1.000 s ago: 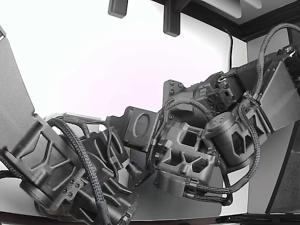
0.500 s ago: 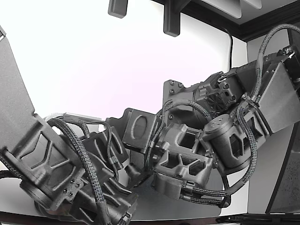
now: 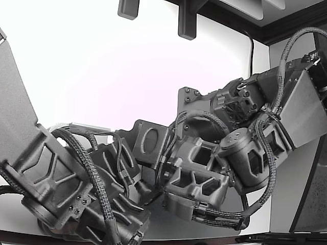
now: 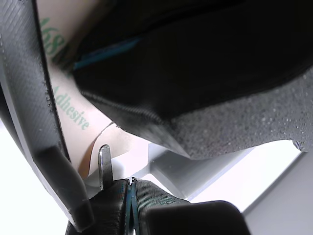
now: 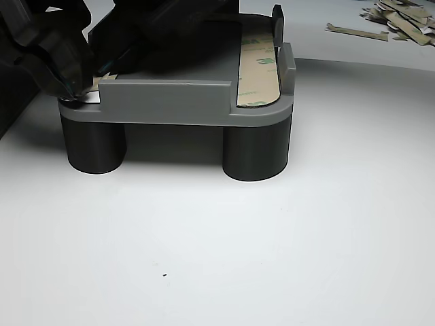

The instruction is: Peel off protective film from adhesive tape.

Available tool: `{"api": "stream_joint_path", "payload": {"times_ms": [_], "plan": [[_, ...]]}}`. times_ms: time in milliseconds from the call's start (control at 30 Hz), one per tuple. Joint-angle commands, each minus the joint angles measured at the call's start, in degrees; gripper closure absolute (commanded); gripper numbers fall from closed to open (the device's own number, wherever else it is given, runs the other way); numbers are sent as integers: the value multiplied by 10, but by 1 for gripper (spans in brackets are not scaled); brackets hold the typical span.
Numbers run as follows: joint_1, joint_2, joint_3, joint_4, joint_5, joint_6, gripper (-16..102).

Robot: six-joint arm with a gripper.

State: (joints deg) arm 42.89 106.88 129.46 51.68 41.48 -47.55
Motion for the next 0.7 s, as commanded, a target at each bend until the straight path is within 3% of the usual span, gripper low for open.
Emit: {"api": "stream_joint_path", "payload": {"times_ms": [0, 667], "plan": [[-2, 7, -14, 4, -1, 4, 97], [-1, 19, -4, 30, -12, 34, 97]]}}
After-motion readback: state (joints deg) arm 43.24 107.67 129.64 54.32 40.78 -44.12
